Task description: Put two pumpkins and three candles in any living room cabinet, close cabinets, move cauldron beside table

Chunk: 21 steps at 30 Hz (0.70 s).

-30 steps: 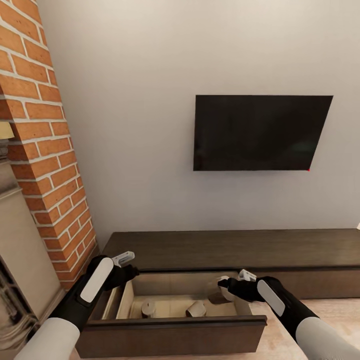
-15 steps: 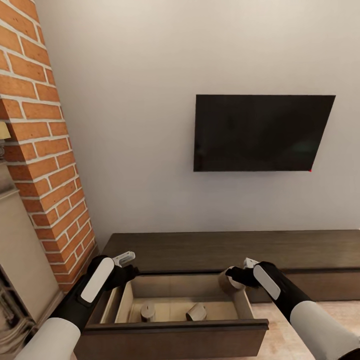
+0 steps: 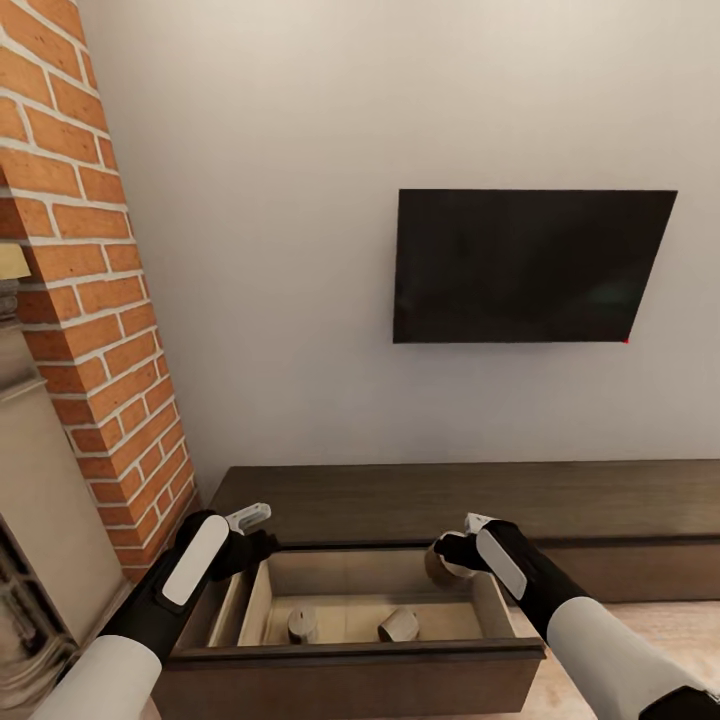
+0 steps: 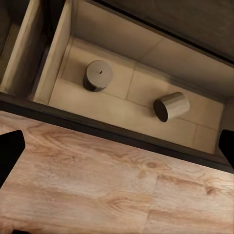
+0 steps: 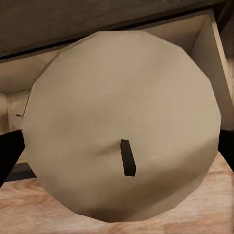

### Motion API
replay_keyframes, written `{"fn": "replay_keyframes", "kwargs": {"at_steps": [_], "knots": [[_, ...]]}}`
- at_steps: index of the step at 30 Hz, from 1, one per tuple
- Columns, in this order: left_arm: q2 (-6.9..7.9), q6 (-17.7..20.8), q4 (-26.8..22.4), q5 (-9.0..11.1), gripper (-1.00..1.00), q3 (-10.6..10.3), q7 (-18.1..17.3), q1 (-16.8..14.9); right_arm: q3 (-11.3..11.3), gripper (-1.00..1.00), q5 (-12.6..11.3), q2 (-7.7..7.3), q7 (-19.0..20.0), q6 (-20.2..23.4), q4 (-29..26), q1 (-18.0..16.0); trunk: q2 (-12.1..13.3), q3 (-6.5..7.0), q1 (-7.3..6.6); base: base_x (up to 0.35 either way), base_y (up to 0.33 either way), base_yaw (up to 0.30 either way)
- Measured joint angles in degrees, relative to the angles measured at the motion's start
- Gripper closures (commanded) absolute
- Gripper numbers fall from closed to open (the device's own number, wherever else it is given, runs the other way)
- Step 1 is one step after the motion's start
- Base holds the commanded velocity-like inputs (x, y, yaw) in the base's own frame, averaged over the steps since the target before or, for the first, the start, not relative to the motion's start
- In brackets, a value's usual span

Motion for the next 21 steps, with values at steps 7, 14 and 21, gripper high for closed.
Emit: {"fn": "replay_keyframes", "kwargs": {"at_steps": [7, 14, 21], "knots": [[-0.06, 0.1, 0.0, 0.0, -1.00, 0.0, 0.0, 0.0, 0.0, 1.00, 0.4, 0.06, -0.5, 0.1, 0.2, 0.0, 0.0, 0.00, -0.01, 0.061, 0.097, 0.000], [-0.11, 0.0, -0.3, 0.0, -1.00, -0.1, 0.0, 0.1, 0.0, 1.00, 0.4, 0.12, -3.0, 0.3, 0.4, 0.0, 0.0, 0.00, -0.03, 0.182, 0.066, 0.000], [-0.09, 0.1, -0.9, 0.2, -1.00, -0.1, -0.2, 0.2, 0.0, 1.00, 0.4, 0.16, -3.6, 2.1, 0.4, 0.0, 0.0, 0.00, 0.00, 0.079, 0.016, 0.000]]}}
